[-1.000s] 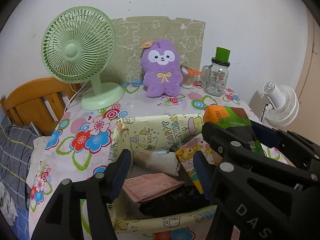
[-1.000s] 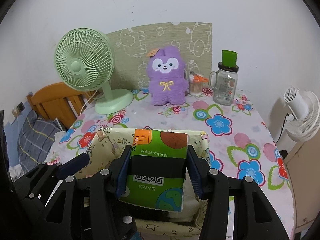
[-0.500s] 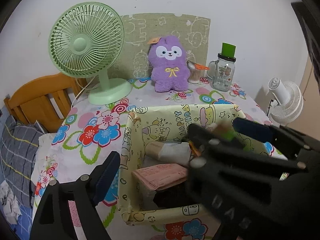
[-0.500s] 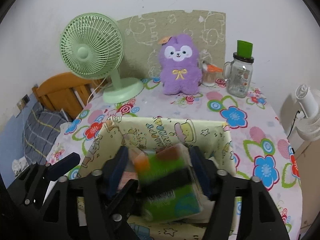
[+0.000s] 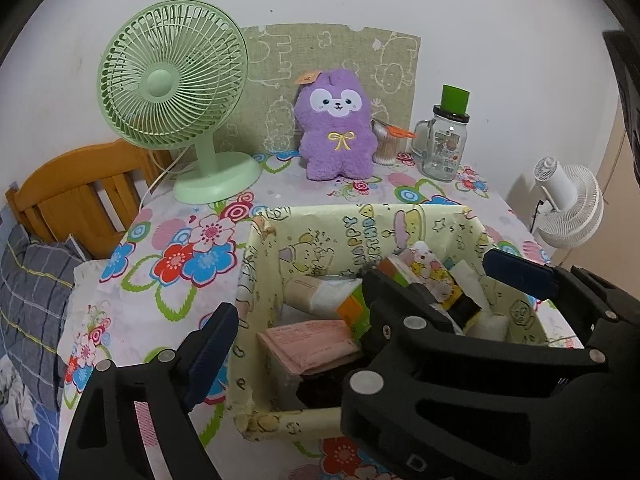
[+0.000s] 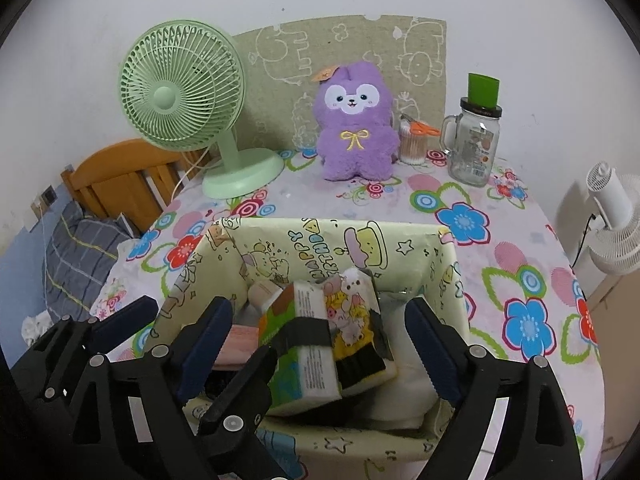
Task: Organize soft objects
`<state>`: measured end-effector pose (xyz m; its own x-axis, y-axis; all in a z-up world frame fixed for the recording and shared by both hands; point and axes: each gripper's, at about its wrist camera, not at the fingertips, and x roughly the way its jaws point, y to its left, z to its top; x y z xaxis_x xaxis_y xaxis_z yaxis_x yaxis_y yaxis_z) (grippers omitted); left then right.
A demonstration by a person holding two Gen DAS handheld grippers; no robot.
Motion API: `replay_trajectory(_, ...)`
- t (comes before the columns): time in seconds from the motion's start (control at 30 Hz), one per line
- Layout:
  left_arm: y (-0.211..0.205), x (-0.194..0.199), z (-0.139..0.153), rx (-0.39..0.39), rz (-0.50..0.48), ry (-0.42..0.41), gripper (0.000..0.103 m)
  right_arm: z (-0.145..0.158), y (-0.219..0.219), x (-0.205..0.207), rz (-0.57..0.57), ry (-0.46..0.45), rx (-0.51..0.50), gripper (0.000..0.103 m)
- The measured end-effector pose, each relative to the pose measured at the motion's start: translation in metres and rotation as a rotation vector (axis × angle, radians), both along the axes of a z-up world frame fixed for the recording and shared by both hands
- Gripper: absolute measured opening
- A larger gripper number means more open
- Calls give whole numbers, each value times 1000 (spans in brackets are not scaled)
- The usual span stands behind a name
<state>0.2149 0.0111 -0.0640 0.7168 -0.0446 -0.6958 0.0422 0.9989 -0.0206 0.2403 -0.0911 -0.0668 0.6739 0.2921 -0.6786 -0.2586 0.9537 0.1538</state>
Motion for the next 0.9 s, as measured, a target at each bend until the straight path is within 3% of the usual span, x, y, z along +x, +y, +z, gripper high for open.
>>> replay_trajectory(0.9, -27, -50, 19, 3, -40, -69, 102, 21, -42, -59, -80, -60, 19, 95)
